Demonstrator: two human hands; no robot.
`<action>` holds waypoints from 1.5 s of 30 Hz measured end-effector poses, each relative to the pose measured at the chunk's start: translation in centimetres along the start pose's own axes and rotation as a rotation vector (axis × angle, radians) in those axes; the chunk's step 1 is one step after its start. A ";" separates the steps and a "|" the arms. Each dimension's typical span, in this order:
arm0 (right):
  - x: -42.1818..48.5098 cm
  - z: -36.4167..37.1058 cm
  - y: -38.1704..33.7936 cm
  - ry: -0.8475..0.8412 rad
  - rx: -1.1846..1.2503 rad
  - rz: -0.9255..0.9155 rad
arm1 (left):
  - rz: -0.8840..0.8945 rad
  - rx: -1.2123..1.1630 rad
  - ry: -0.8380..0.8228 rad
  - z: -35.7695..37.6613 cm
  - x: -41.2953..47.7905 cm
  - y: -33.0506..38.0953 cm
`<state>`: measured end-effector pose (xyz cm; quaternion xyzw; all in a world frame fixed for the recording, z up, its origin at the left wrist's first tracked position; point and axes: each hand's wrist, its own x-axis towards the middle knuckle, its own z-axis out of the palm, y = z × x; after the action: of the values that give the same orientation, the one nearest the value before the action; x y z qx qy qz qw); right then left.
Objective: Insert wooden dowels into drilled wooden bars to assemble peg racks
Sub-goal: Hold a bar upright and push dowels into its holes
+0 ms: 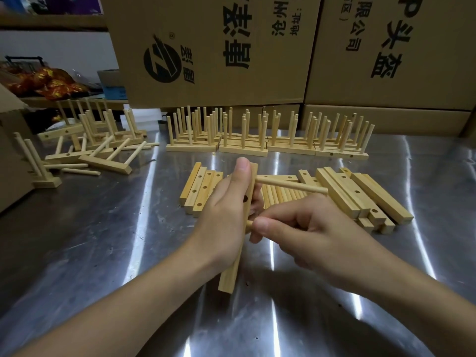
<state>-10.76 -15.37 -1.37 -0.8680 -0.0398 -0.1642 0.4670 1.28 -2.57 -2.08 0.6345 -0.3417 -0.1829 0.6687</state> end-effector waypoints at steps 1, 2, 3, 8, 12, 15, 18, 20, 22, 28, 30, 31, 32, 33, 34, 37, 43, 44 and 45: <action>0.0 0.0 0.0 -0.030 0.161 0.103 | 0.013 0.015 -0.007 -0.1 0.0 0.0; 0.1 0.0 0.0 -0.051 0.270 0.182 | 0.020 0.027 -0.014 -0.1 0.1 0.1; 0.1 0.1 -0.1 -0.059 0.302 0.218 | 0.018 0.032 -0.018 -0.2 0.1 0.2; 0.0 0.7 0.1 0.184 -0.390 -0.090 | -0.045 0.003 0.005 -0.7 0.8 0.4; -0.1 0.5 -0.4 0.274 -0.898 -0.219 | -0.179 -0.123 0.034 -0.8 1.3 0.4; -0.1 0.8 -0.5 0.222 -0.916 -0.194 | -0.238 -0.148 0.031 -0.8 1.3 0.4; -0.2 1.2 -1.1 0.207 -0.976 -0.131 | -0.228 -0.136 0.064 -0.6 1.3 0.3; -0.2 1.6 -1.1 0.195 -0.952 -0.083 | -0.213 -0.116 0.088 -0.5 1.2 0.2; -0.2 2.1 -0.7 0.167 -0.803 -0.021 | -0.170 -0.068 0.095 -0.6 1.1 0.0; 0.1 1.7 0.1 0.130 -0.317 0.030 | -0.114 -0.040 0.083 -0.4 0.8 -0.1; 0.2 1.5 0.1 0.101 -0.233 0.034 | -0.113 -0.037 0.062 -0.5 0.9 -0.1; 0.2 1.4 0.2 0.090 -0.187 0.045 | -0.108 -0.031 0.052 -0.5 0.9 -0.2; 0.3 1.3 0.2 0.077 -0.136 0.062 | -0.104 -0.021 0.045 -0.5 0.8 -0.2; 0.3 1.1 0.2 0.058 -0.089 0.086 | -0.097 -0.015 0.042 -0.4 0.7 -0.2; 0.3 0.8 0.2 0.028 -0.046 0.115 | -0.084 -0.016 0.040 -0.2 0.6 -0.2; 0.3 -0.3 -0.3 -0.084 0.063 0.190 | -0.051 -0.026 0.034 0.2 0.1 -0.1; 0.4 -1.3 -0.9 -0.165 0.024 0.193 | 0.155 -0.041 0.011 0.6 -0.5 0.6; 0.4 -1.0 -0.9 -0.141 -0.001 0.179 | 0.174 -0.043 -0.006 0.6 -0.5 0.7; 0.4 -0.7 -0.9 -0.122 -0.008 0.174 | 0.185 -0.037 -0.029 0.5 -0.4 0.7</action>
<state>-10.75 -15.47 -0.16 -0.8785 0.0080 -0.0699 0.4726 0.54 -2.58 -1.53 0.5852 -0.4052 -0.1358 0.6892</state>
